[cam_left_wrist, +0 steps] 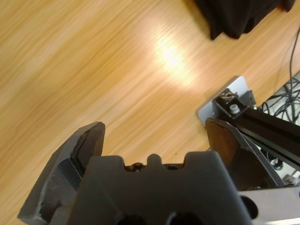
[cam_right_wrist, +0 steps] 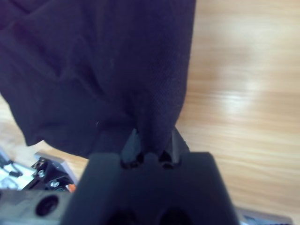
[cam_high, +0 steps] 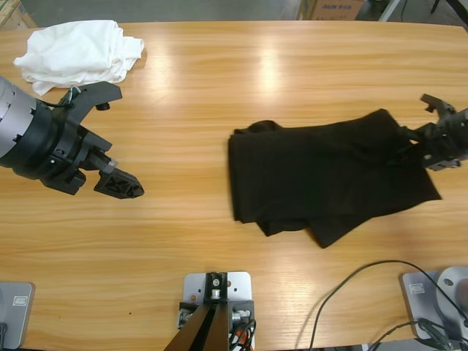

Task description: Fold clothes

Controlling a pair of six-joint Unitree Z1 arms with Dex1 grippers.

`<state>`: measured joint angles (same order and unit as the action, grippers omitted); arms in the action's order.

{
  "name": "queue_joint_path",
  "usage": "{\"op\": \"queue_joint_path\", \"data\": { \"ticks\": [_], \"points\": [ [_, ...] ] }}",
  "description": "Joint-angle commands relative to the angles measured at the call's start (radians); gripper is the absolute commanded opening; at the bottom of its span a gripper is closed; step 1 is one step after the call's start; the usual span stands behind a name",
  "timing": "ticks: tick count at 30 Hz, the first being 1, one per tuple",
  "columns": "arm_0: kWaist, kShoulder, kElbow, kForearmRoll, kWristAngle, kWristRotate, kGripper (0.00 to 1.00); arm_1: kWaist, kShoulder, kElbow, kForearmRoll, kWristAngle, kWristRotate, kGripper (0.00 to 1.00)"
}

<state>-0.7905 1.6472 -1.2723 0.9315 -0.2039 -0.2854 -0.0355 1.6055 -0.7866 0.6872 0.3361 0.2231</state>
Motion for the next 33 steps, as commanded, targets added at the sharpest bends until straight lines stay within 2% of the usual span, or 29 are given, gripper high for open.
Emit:
{"op": "queue_joint_path", "data": {
  "ticks": [1, 3, 5, 11, 17, 23, 33],
  "points": [
    [0.010, -0.029, 0.067, -0.036, -0.010, -0.019, 0.830, -0.064, -0.058, -0.145, 0.200, -0.180, -0.003, 0.000],
    [0.009, -0.029, 0.076, -0.051, -0.011, -0.028, 0.830, -0.059, -0.078, -0.163, 0.228, -0.217, -0.005, 0.000],
    [0.008, -0.029, 0.079, -0.055, -0.011, -0.031, 0.830, 0.004, -0.100, -0.186, 0.254, -0.236, 0.003, 0.000],
    [0.007, -0.029, 0.100, -0.075, -0.011, -0.040, 0.830, 0.374, -0.064, -0.251, 0.287, -0.299, 0.085, 0.000],
    [0.004, -0.032, 0.117, -0.081, -0.011, -0.047, 0.830, 0.597, 0.042, -0.347, 0.323, -0.342, 0.123, 0.000],
    [0.004, -0.040, 0.140, -0.106, -0.010, -0.058, 0.830, 0.729, 0.182, -0.420, 0.333, -0.359, 0.151, 0.000],
    [0.004, -0.054, 0.179, -0.137, -0.011, -0.069, 0.830, 0.900, 0.357, -0.645, 0.447, -0.395, 0.199, 0.000]
  ]
}}
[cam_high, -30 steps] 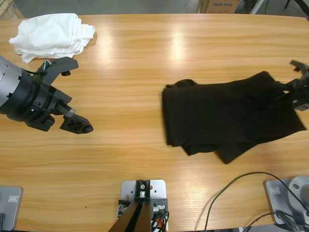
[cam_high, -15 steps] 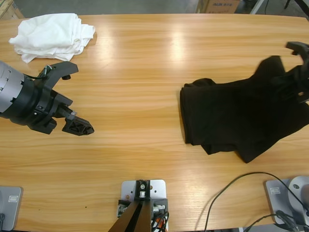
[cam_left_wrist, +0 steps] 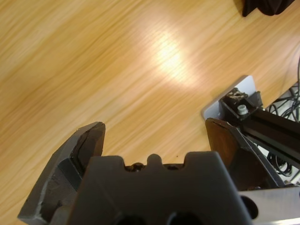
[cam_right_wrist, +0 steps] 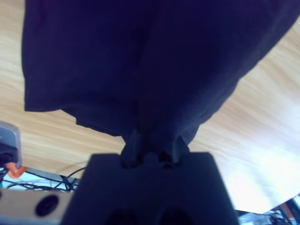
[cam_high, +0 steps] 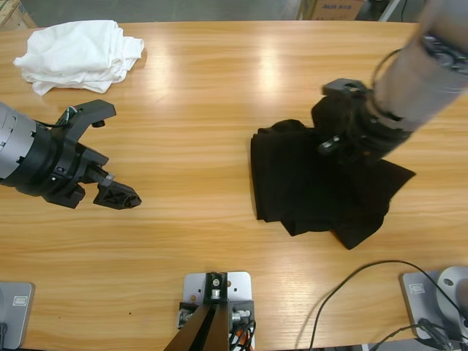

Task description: Fold clothes

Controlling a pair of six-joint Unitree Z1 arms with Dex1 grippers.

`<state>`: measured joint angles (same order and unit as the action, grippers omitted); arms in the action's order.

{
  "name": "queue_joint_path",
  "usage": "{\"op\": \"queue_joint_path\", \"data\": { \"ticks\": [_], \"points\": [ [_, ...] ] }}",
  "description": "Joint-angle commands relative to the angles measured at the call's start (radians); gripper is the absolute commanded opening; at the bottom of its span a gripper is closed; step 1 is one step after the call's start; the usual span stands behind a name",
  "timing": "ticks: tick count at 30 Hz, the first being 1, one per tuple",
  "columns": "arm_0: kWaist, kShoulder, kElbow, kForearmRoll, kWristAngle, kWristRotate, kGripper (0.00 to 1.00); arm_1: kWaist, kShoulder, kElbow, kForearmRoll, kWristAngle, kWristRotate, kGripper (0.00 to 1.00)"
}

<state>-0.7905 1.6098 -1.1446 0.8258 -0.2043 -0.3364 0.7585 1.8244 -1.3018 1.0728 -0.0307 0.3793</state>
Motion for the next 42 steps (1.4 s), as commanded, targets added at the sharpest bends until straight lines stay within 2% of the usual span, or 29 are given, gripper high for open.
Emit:
{"op": "queue_joint_path", "data": {
  "ticks": [1, 8, 15, 24, 31, 35, 42],
  "points": [
    [0.004, -0.018, 0.054, -0.031, -0.010, -0.018, 0.830, 0.117, 0.147, -0.146, 0.069, -0.028, 0.047, 0.000],
    [0.004, -0.019, 0.079, -0.046, -0.009, -0.021, 0.830, 0.166, 0.166, -0.179, 0.077, -0.033, 0.070, 0.000],
    [0.004, -0.022, 0.083, -0.063, -0.010, -0.027, 0.830, 0.248, 0.188, -0.318, 0.113, 0.001, 0.103, 0.000],
    [0.004, -0.033, 0.111, -0.082, -0.009, -0.034, 0.830, 0.320, 0.236, -0.443, 0.136, 0.106, 0.125, 0.000],
    [0.004, -0.057, 0.140, -0.082, -0.006, -0.036, 0.830, 0.335, 0.246, -0.402, 0.140, 0.067, 0.115, 0.000],
    [0.004, -0.062, 0.143, -0.082, -0.004, -0.036, 0.830, 0.281, 0.199, -0.307, 0.107, 0.016, 0.115, 0.000],
    [0.004, -0.068, 0.148, -0.082, -0.004, -0.035, 0.830, 0.039, 0.056, -0.151, 0.046, -0.030, 0.037, 0.000]
  ]
}}
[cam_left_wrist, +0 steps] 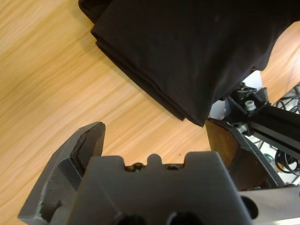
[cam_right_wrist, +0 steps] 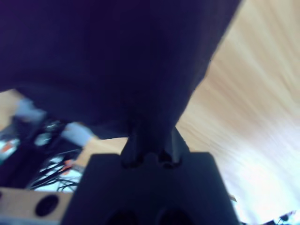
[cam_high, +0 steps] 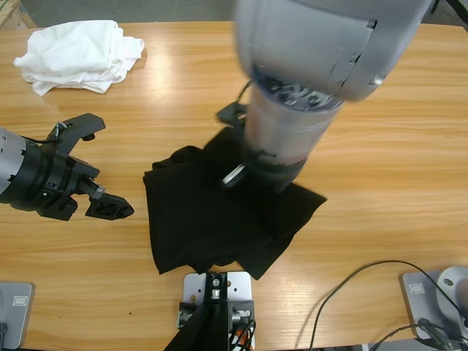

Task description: Fold clothes

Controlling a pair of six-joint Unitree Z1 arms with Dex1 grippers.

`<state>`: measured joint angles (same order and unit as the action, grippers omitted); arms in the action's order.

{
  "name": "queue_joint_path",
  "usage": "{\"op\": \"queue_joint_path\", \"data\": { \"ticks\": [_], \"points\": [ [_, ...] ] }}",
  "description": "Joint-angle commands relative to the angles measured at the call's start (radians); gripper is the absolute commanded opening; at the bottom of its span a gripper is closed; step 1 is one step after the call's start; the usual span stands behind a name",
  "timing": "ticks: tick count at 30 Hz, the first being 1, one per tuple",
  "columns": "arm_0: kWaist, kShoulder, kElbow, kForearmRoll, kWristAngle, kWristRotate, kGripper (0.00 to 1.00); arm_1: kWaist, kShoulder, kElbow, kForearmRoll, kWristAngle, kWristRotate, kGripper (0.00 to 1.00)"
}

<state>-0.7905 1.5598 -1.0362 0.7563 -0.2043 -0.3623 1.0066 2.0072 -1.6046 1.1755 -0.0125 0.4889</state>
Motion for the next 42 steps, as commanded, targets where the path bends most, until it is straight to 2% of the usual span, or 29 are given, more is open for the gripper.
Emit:
{"op": "queue_joint_path", "data": {
  "ticks": [1, 11, 14, 18, 22, 24, 29, 33, 42],
  "points": [
    [0.004, -0.018, 0.040, -0.012, -0.004, -0.009, 0.830, -0.239, -0.141, 0.168, -0.066, -0.050, -0.085, 0.000],
    [0.004, -0.017, 0.044, -0.012, -0.005, -0.009, 0.830, -0.538, -0.262, 0.363, -0.152, -0.105, -0.195, 0.000],
    [0.004, -0.013, 0.045, -0.014, -0.004, -0.009, 0.830, -0.547, -0.300, 0.356, -0.136, -0.116, -0.205, 0.000],
    [0.004, -0.010, 0.047, -0.021, -0.006, -0.010, 0.830, -0.349, -0.285, 0.269, -0.081, -0.121, -0.172, 0.000],
    [0.004, -0.014, 0.054, -0.022, -0.006, -0.010, 0.830, -0.128, -0.177, 0.177, -0.055, -0.120, -0.099, 0.000],
    [0.004, -0.018, 0.061, -0.022, -0.006, -0.010, 0.830, -0.056, -0.124, 0.129, -0.044, -0.118, -0.066, 0.000],
    [0.004, -0.024, 0.070, -0.028, -0.006, -0.012, 0.830, 0.007, -0.051, 0.024, 0.000, -0.118, -0.052, 0.000],
    [0.004, -0.026, 0.070, -0.034, -0.006, -0.013, 0.830, 0.032, 0.000, 0.025, -0.002, -0.110, -0.047, 0.000],
    [0.004, -0.032, 0.080, -0.049, -0.005, -0.018, 0.830, 0.114, 0.008, 0.018, -0.013, -0.104, 0.013, 0.000]
  ]
}}
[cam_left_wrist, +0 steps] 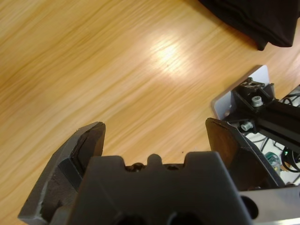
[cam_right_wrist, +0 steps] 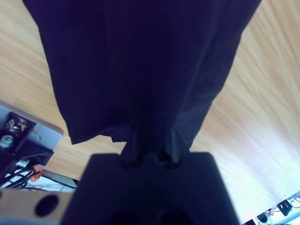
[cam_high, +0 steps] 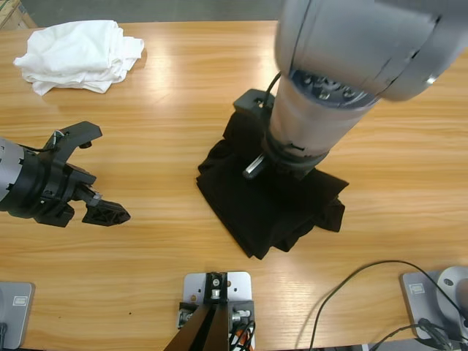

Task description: Fold clothes

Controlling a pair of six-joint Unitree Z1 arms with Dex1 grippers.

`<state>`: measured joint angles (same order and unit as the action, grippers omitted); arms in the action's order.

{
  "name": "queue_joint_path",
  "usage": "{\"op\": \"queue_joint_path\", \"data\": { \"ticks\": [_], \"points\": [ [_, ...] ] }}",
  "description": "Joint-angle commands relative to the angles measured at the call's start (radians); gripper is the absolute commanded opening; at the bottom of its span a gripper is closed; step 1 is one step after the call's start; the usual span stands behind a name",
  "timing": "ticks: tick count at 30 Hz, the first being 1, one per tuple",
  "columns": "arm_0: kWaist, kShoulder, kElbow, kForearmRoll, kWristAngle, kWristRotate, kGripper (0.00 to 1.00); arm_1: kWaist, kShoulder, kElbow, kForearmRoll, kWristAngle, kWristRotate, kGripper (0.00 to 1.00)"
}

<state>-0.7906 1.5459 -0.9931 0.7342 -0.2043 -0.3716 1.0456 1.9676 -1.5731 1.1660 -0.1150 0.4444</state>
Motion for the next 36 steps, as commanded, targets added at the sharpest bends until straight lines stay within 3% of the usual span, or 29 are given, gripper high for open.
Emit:
{"op": "queue_joint_path", "data": {
  "ticks": [1, 4, 5, 6, 7, 10, 16, 19, 22, 25, 26, 28, 31, 36],
  "points": [
    [0.004, -0.017, 0.037, -0.029, -0.005, -0.010, 0.830, 0.089, 0.053, -0.013, -0.010, 0.009, 0.069, 0.000],
    [0.004, -0.017, 0.040, -0.030, -0.006, -0.010, 0.830, 0.113, 0.066, -0.021, -0.017, 0.033, 0.095, 0.000],
    [0.004, -0.018, 0.041, -0.030, -0.006, -0.010, 0.830, 0.117, 0.065, -0.023, -0.017, 0.038, 0.117, 0.325],
    [0.004, -0.020, 0.044, -0.030, -0.006, -0.010, 0.830, 0.121, 0.062, -0.024, -0.016, 0.039, 0.136, 0.856],
    [0.004, -0.021, 0.046, -0.030, -0.006, -0.010, 0.830, 0.124, 0.059, -0.025, -0.017, 0.043, 0.148, 0.965],
    [0.004, -0.025, 0.054, -0.032, -0.005, -0.010, 0.830, 0.143, 0.059, -0.041, -0.019, 0.051, 0.171, 1.000],
    [0.004, -0.037, 0.070, -0.043, -0.005, -0.022, 0.830, 0.173, 0.048, -0.069, -0.049, 0.080, 0.190, 1.000],
    [0.004, -0.040, 0.070, -0.048, -0.004, -0.025, 0.830, 0.174, -0.030, -0.066, -0.051, 0.063, 0.211, 0.963],
    [0.004, -0.036, 0.068, -0.066, -0.004, -0.046, 0.821, 0.174, -0.153, -0.020, -0.078, 0.047, 0.211, 0.513],
    [0.004, -0.037, 0.050, -0.094, -0.017, -0.080, 0.602, 0.119, -0.292, 0.099, -0.138, 0.043, 0.201, 0.050],
    [0.004, -0.031, 0.029, -0.099, -0.039, -0.111, 0.600, 0.090, -0.340, 0.145, -0.163, 0.043, 0.183, 0.000],
    [0.004, -0.004, -0.042, -0.093, -0.090, -0.155, 0.600, 0.013, -0.432, 0.265, -0.227, 0.051, 0.169, 0.000],
    [-0.024, 0.090, -0.237, -0.021, -0.113, -0.167, 0.600, -0.081, -0.503, 0.493, -0.452, 0.158, 0.165, 0.000],
    [-0.055, 0.290, -0.565, 0.078, -0.130, -0.188, 0.380, -0.119, -0.532, 0.832, -0.925, 0.335, 0.243, 0.000]
  ]
}}
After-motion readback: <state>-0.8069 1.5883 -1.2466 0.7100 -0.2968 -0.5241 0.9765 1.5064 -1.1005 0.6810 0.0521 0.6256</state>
